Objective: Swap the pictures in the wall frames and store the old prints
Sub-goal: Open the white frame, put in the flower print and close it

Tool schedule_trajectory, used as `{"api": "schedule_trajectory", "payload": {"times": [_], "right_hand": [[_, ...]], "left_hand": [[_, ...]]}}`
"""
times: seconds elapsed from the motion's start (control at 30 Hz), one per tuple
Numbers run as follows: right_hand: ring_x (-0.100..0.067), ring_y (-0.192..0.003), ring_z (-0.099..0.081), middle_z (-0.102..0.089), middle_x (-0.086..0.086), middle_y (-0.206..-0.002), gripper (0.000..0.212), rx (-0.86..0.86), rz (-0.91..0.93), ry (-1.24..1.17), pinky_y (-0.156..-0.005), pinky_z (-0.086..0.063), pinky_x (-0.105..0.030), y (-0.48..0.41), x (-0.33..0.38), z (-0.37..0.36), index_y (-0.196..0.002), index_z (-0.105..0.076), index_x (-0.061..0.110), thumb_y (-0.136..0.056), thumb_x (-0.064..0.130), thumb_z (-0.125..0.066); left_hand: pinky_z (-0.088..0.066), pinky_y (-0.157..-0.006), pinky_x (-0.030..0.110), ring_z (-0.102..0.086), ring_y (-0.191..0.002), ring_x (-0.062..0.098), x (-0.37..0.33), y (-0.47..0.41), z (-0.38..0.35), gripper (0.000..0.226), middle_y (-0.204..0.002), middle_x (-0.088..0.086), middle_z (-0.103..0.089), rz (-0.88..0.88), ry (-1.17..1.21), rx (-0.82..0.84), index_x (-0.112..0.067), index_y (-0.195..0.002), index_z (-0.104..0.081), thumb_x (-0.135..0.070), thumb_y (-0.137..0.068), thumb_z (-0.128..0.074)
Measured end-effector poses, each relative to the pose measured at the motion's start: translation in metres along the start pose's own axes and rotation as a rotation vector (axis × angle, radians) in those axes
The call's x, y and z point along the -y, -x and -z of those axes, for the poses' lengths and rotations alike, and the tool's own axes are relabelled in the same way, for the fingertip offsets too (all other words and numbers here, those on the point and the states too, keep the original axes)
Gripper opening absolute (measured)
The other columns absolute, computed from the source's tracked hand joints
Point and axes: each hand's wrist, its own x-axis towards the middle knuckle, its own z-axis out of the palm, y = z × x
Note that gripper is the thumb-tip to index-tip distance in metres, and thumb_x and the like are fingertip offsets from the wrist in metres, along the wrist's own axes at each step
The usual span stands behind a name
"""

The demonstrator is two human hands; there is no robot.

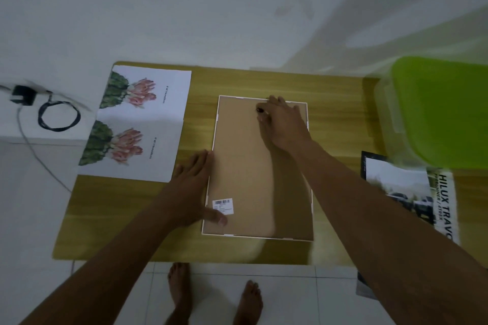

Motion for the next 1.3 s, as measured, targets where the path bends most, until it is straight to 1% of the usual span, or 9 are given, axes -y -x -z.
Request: {"api": "schedule_trajectory", "payload": {"times": [0.07, 0.17, 0.27, 0.33, 0.5, 0.7, 0.93, 1.13, 1.3], "right_hand": [[-0.033, -0.126, -0.046, -0.059, -0.007, -0.117, 0.026, -0.06, -0.009, -0.004, -0.097, -0.039, -0.052, -0.001, 0.003, -0.001, -0.111, -0.065, 0.026, -0.098, 0.021, -0.043], [-0.03, -0.11, -0.054, -0.063, -0.003, -0.099, 0.025, -0.129, -0.014, -0.033, -0.089, -0.045, -0.051, -0.004, 0.006, 0.002, -0.102, -0.071, 0.022, -0.091, 0.018, -0.049], [-0.027, -0.11, -0.055, -0.067, -0.002, -0.102, 0.021, -0.146, 0.0, -0.053, -0.094, -0.043, -0.052, -0.006, 0.006, 0.005, -0.102, -0.072, 0.019, -0.091, 0.017, -0.054], [-0.028, -0.111, -0.056, -0.067, -0.002, -0.106, 0.018, -0.156, 0.005, -0.087, -0.097, -0.042, -0.052, -0.007, 0.006, 0.007, -0.103, -0.071, 0.017, -0.092, 0.015, -0.057], [-0.026, -0.107, -0.058, -0.067, 0.0, -0.104, 0.024, -0.138, 0.043, -0.049, -0.093, -0.044, -0.052, -0.007, 0.005, 0.005, -0.105, -0.072, 0.022, -0.092, 0.018, -0.053], [-0.031, -0.104, -0.055, -0.063, -0.006, -0.109, 0.027, -0.127, -0.01, -0.074, -0.106, -0.033, -0.052, -0.005, 0.007, 0.006, -0.112, -0.067, 0.016, -0.096, 0.013, -0.046], [-0.029, -0.117, -0.051, -0.063, -0.007, -0.108, 0.027, -0.063, 0.02, -0.041, -0.104, -0.032, -0.056, -0.01, 0.003, 0.003, -0.112, -0.06, 0.018, -0.097, 0.015, -0.037], [-0.032, -0.099, -0.055, -0.062, -0.008, -0.103, 0.028, -0.093, 0.056, -0.006, -0.1, -0.035, -0.052, -0.006, 0.005, 0.005, -0.112, -0.06, 0.014, -0.099, 0.016, -0.035], [-0.029, -0.104, -0.056, -0.064, -0.006, -0.105, 0.043, -0.122, 0.061, -0.009, -0.101, -0.033, -0.053, -0.004, 0.005, 0.003, -0.111, -0.061, 0.014, -0.09, 0.025, -0.024]], "left_hand": [[0.003, -0.12, 0.043, 0.021, -0.146, 0.017, -0.003, 0.001, 0.001, 0.126, -0.158, -0.001, 0.022, 0.021, -0.007, -0.062, -0.017, -0.15, 0.022, -0.091, -0.062, -0.029], [-0.002, -0.12, 0.045, 0.009, -0.149, 0.023, -0.011, -0.006, 0.009, 0.09, -0.162, 0.006, 0.007, 0.066, -0.006, -0.167, -0.017, -0.154, 0.007, -0.07, -0.086, -0.019], [-0.007, -0.12, 0.047, 0.003, -0.15, 0.026, -0.013, -0.023, 0.022, 0.064, -0.163, 0.007, -0.001, 0.057, -0.012, -0.224, -0.016, -0.155, -0.001, -0.046, -0.102, -0.02], [-0.008, -0.119, 0.047, 0.002, -0.15, 0.026, -0.013, -0.032, 0.03, 0.057, -0.163, 0.006, -0.002, 0.043, -0.021, -0.238, -0.014, -0.155, -0.003, -0.032, -0.105, -0.022], [-0.017, -0.118, 0.043, -0.001, -0.15, 0.023, -0.012, -0.039, 0.036, 0.069, -0.163, 0.004, -0.007, 0.047, -0.024, -0.195, -0.012, -0.155, 0.0, -0.01, -0.098, -0.04], [-0.027, -0.114, 0.047, -0.004, -0.15, 0.018, -0.015, -0.038, 0.04, 0.065, -0.161, -0.001, -0.016, 0.097, 0.095, -0.216, -0.02, -0.155, -0.005, -0.01, -0.1, -0.036], [-0.034, -0.108, 0.049, -0.009, -0.149, 0.017, -0.016, -0.04, 0.043, 0.07, -0.159, -0.001, -0.026, 0.138, 0.088, -0.218, -0.024, -0.155, -0.007, -0.007, -0.096, -0.04], [-0.04, -0.104, 0.055, -0.012, -0.149, 0.019, -0.015, -0.041, 0.039, 0.069, -0.15, 0.004, -0.039, 0.181, 0.087, -0.209, -0.024, -0.155, -0.006, -0.011, -0.097, -0.04], [-0.035, -0.11, 0.053, -0.013, -0.149, 0.021, -0.022, -0.041, 0.043, 0.067, -0.159, 0.004, -0.024, 0.186, 0.08, -0.203, -0.02, -0.155, -0.007, -0.014, -0.097, -0.039]]}}
